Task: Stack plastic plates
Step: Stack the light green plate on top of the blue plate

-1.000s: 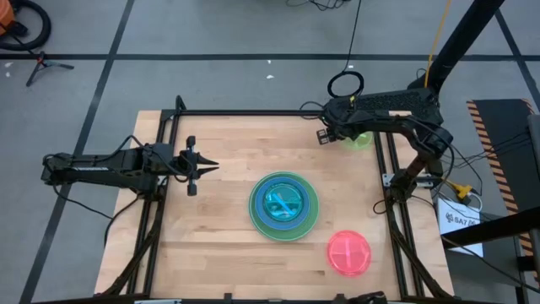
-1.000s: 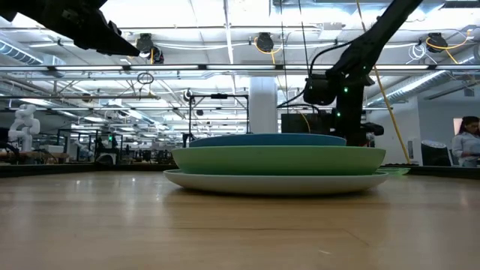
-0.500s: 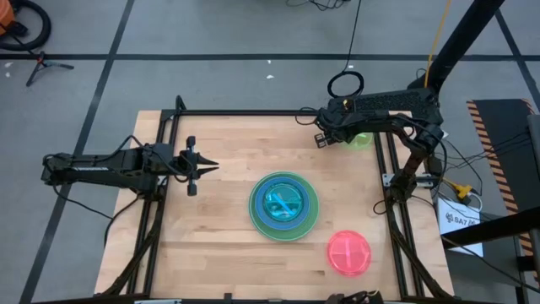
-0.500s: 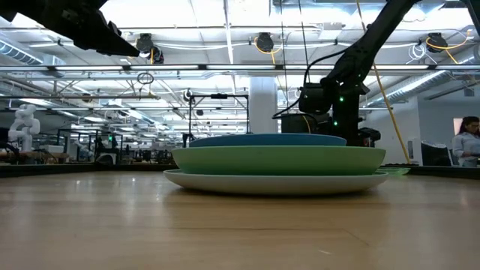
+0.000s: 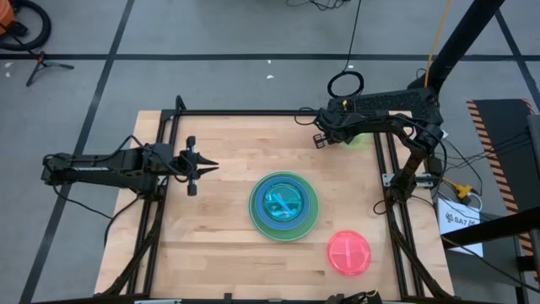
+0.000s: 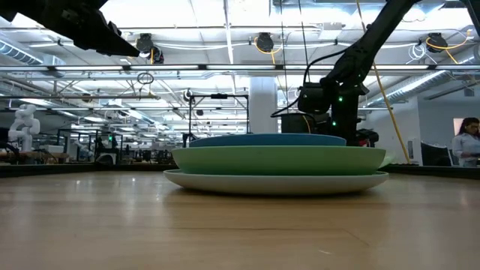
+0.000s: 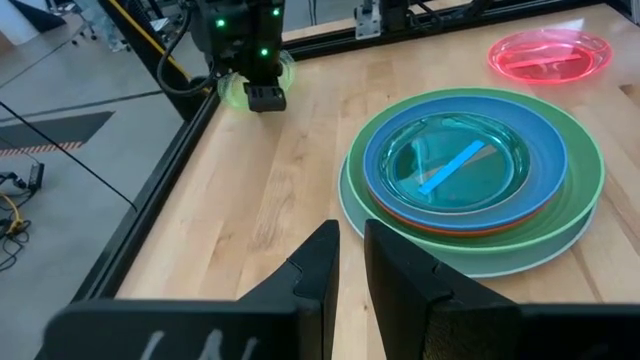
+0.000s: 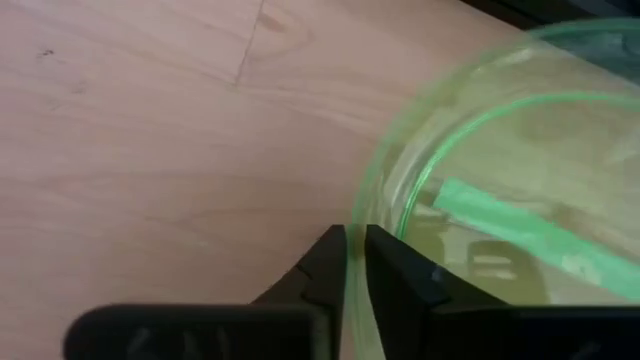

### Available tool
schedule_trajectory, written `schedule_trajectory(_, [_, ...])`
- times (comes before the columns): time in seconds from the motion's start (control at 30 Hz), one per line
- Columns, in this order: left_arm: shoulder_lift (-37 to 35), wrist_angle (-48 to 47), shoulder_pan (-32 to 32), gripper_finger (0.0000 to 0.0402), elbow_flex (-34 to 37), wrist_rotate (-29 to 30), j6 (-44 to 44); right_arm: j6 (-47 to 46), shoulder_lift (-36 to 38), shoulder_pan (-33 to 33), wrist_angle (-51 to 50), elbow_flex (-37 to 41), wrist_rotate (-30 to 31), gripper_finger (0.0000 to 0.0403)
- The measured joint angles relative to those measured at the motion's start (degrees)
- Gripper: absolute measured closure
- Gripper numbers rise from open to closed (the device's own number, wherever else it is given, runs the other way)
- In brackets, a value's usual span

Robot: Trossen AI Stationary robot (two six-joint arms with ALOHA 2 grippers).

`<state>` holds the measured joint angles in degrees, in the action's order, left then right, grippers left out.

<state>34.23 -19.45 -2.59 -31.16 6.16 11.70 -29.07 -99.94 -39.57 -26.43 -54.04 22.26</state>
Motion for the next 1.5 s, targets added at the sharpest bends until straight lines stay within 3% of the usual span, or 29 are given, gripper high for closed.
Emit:
schedule_trajectory(0.5, [-0.01, -0.02, -0.01, 0.0341, 0.00, 0.00, 0.02, 3.71, 5.13, 4.80, 0.05, 0.17, -0.02, 0.0401])
schedule_trajectory(1.0, [0.00, 0.05, 0.00, 0.0341, 0.00, 0.00, 0.04, 13.34, 16.62, 22.68, 2.53, -0.28, -2.19, 0.0402])
schedule_trajectory(1.27, [-0.02, 0.44, 0.00, 0.0341, 0.00, 0.00, 0.18, 19.16, 18.18, 36.32, -3.03, -13.08, -4.31, 0.0403])
schedule_trajectory(1.5, [0.00, 0.38, 0.00, 0.0341, 0.02, 0.00, -0.33, 19.76, 14.45, 44.72, -7.53, -24.02, -7.94, 0.0403])
